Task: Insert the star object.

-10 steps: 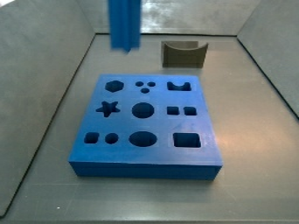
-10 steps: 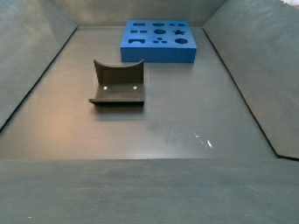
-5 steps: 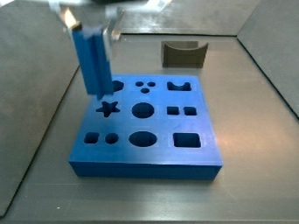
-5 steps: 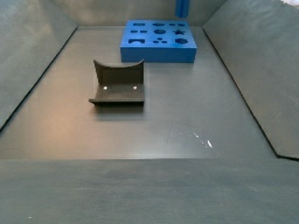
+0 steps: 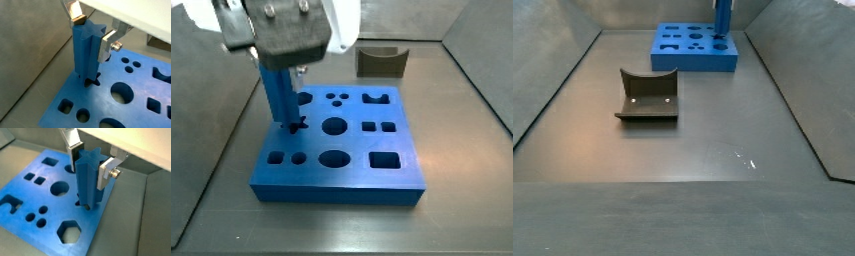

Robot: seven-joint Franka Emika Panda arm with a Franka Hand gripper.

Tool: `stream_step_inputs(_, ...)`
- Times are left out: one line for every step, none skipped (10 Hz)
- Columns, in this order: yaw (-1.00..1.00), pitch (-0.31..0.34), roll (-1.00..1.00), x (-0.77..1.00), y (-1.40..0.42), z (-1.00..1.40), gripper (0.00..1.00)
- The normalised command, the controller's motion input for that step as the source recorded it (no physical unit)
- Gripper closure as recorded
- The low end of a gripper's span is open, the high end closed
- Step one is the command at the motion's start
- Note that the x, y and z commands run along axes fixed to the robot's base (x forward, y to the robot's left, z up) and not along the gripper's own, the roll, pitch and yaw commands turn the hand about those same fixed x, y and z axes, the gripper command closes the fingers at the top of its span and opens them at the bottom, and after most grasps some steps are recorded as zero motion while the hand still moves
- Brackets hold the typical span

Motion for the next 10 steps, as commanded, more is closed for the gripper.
stream_step_inputs(0.02, -0.081, 0.03, 0.00, 0.00, -0.46, 1.00)
stream_step_inputs(0.00, -0.094, 0.00, 0.00, 0.00, -0.51, 1.00)
stream_step_inputs(0.00, -0.067, -0.01, 0.20, 0.00, -0.55, 1.00)
stream_step_inputs(0.00, -0.044, -0.02, 0.25, 0.00, -0.53, 1.00)
stream_step_inputs(0.00, -0.044, 0.00, 0.34, -0.01, -0.63, 1.00)
stream_step_inputs(0.00, -0.060, 0.00, 0.32, -0.09, -0.61, 1.00)
stream_step_inputs(0.00, -0.173, -0.04, 0.04, -0.20, -0.52, 1.00)
stream_step_inputs(0.00, -0.209, -0.04, 0.00, -0.19, -0.52, 1.00)
stream_step_inputs(0.00, -0.216, 0.00, 0.00, -0.15, -0.65, 1.00)
stream_step_inputs(0.00, -0.204, 0.04, 0.00, -0.04, -0.84, 1.00)
